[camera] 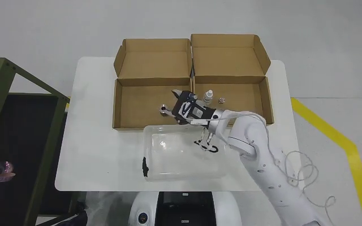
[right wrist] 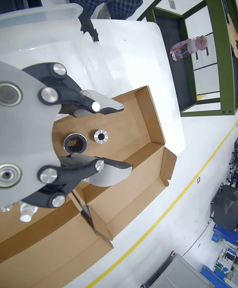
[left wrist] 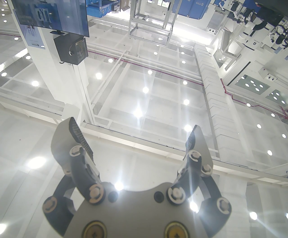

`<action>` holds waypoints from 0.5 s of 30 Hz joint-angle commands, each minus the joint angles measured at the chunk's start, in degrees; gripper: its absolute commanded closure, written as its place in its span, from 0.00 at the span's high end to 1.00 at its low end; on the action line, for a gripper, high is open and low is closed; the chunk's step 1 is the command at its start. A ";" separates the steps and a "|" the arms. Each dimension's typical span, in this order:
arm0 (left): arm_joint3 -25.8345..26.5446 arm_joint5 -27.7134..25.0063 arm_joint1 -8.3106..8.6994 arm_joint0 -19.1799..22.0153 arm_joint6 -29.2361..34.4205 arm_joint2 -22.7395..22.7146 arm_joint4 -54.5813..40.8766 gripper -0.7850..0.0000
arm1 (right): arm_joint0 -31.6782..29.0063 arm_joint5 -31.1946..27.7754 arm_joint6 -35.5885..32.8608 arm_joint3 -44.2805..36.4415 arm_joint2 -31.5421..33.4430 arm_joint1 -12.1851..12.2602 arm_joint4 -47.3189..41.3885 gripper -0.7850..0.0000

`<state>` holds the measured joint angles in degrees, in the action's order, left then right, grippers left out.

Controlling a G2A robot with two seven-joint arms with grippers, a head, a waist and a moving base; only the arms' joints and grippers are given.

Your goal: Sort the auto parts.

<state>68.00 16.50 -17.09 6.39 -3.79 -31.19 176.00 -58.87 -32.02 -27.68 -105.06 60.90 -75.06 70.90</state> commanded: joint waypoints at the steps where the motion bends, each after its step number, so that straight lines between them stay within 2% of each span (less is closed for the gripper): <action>1: 0.00 0.00 0.00 0.00 0.00 0.00 0.00 1.00 | -2.52 -0.69 0.81 -2.09 2.43 0.58 0.37 0.68; 10: 0.00 0.00 0.00 0.00 0.00 0.00 0.00 1.00 | -12.74 -4.06 7.37 -8.00 12.78 2.73 0.68 0.98; 15: 0.00 0.00 0.00 0.00 0.00 0.00 0.00 1.00 | -18.33 -4.80 12.73 -9.15 19.42 3.70 0.42 1.00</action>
<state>68.00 16.50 -17.09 6.39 -3.79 -31.19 176.00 -75.87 -36.71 -16.35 -114.14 78.56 -71.57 71.37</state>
